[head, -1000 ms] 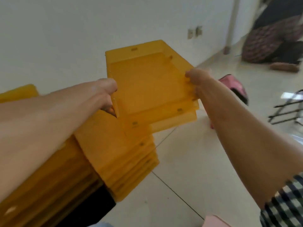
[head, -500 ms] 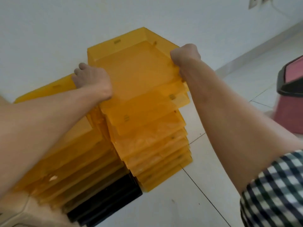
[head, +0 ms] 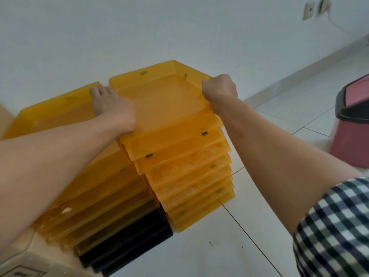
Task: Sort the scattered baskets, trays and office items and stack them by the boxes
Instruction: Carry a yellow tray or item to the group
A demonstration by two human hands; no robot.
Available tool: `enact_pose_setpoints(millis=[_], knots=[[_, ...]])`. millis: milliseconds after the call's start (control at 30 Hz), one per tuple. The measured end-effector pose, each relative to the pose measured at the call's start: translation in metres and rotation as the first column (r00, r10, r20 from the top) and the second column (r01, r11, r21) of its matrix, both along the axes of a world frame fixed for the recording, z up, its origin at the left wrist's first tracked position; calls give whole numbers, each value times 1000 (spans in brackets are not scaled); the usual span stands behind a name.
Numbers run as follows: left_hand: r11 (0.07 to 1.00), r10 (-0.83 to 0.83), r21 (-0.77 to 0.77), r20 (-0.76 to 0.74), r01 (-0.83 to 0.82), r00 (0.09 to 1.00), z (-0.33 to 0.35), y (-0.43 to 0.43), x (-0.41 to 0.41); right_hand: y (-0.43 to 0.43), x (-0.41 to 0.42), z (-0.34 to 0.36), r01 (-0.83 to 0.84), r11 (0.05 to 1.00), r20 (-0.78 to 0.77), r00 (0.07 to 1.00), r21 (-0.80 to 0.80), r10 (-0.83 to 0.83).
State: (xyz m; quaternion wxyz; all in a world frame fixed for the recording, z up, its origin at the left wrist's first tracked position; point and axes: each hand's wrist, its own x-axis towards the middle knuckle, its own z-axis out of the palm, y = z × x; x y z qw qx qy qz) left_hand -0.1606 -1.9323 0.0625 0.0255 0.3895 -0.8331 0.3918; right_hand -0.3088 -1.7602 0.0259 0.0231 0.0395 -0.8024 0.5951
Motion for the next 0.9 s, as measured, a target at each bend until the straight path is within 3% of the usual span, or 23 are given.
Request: enact_pose_setpoints(millis=[167, 333, 600, 900], knots=[[991, -69, 105, -162, 87, 984, -5, -3, -1, 9, 3, -17, -14, 998, -8, 1000, -58, 14], [929, -135, 287, -327, 234, 935, 7, 6, 5, 10, 10, -34, 98, 994, -63, 993, 44, -95], [909, -159, 317, -332, 269, 930, 7, 14, 10, 4, 7, -31, 177, 983, -39, 983, -52, -179], [951, -190, 201, -213, 233, 958, -15, -3, -1, -10, 10, -39, 79, 996, 14, 997, -50, -78]])
